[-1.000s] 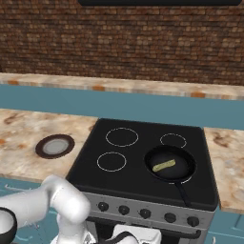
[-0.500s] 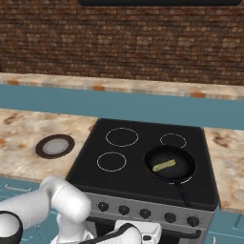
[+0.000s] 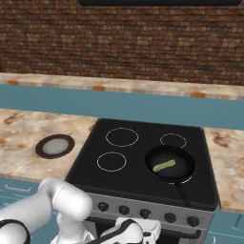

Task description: Pick up the butter stick and place it in the pan. Then turn on the burner for the pan.

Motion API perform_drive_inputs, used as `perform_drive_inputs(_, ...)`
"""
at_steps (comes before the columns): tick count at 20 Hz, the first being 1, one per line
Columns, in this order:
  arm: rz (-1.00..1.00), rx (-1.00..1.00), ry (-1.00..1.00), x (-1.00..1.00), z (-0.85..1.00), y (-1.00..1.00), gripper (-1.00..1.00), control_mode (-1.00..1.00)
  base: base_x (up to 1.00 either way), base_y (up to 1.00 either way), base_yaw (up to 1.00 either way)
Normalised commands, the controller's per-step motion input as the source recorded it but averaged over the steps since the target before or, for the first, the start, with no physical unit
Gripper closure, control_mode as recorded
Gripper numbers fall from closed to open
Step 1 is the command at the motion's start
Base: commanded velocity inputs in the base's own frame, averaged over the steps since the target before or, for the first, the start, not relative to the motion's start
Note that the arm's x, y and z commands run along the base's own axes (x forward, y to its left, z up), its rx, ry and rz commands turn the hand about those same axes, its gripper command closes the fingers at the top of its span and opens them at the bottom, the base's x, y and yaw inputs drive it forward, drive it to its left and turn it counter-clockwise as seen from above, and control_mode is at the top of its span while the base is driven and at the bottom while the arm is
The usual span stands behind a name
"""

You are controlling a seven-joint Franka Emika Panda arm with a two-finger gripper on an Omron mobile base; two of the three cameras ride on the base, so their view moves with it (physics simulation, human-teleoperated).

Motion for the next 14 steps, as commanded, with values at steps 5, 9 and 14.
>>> perform_drive_inputs(5,0.02,0.02,0.0,0.03,-0.13,-0.07,-1.0,-1.0,0.0,0.0,0.0)
perform_drive_inputs(9,0.02,0.02,0.0,0.12,-0.08,-0.08,-1.0,-1.0,0.0,0.0,0.0)
perform_drive_inputs(14,0.03,0.02,0.0,0.13,-0.13,-0.07,-1.0,-1.0,0.0,0.0,0.0)
